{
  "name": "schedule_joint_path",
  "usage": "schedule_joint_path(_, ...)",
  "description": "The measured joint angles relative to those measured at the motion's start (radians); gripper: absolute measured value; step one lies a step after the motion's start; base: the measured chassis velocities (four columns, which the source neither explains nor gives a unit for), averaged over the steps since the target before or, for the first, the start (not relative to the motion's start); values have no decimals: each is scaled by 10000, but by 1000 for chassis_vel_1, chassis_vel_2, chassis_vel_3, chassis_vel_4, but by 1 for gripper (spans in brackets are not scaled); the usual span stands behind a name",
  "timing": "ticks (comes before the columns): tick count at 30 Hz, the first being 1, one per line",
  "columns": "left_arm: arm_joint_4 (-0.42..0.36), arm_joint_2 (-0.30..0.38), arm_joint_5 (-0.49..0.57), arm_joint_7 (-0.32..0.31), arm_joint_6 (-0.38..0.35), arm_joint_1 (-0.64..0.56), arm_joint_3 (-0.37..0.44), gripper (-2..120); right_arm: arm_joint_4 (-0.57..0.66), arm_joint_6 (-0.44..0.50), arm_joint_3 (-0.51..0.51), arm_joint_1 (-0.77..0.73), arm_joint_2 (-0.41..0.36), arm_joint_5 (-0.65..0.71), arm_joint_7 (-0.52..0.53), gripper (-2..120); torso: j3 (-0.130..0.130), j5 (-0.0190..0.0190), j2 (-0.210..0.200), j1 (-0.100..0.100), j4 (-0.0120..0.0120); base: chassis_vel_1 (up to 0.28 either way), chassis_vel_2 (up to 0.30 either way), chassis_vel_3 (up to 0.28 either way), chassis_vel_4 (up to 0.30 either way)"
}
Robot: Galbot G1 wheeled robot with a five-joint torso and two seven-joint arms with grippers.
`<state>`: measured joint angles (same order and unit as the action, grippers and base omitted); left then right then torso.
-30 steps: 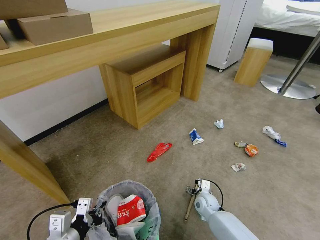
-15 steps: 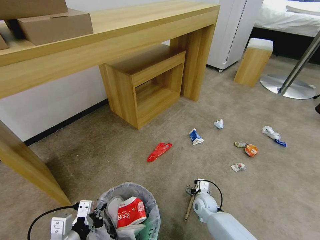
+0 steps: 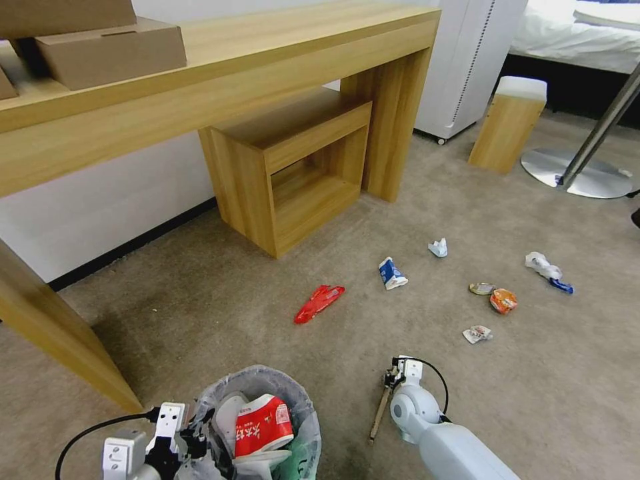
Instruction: Pick up the trash bin and place the garbage on the floor into it.
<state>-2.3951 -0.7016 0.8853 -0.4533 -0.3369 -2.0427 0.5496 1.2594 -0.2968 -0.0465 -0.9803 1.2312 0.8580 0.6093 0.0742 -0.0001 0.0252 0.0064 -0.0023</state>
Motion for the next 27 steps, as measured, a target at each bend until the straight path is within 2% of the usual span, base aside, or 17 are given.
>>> schedule_joint_path(4,-21,-65,-106,14,9,-72,1,0,56,34,-102,96,1,102,71,14,0,1,-1,0,1,0,0,0,0)
schedule_joint_path(6,-23,-105,-176,33,14,-102,3,0,50,35,-134,189,13,215,129,3,0,2,0,0,1,0,0,0,0)
schedule_joint_path(8,-21,-136,-218,44,19,-106,-4,0,39,37,-134,225,15,275,143,0,0,1,0,0,1,0,0,0,0)
schedule_joint_path(27,234,-198,-530,156,105,107,-381,0,202,-42,15,237,-509,432,213,0,-1,2,0,0,1,0,0,0,0)
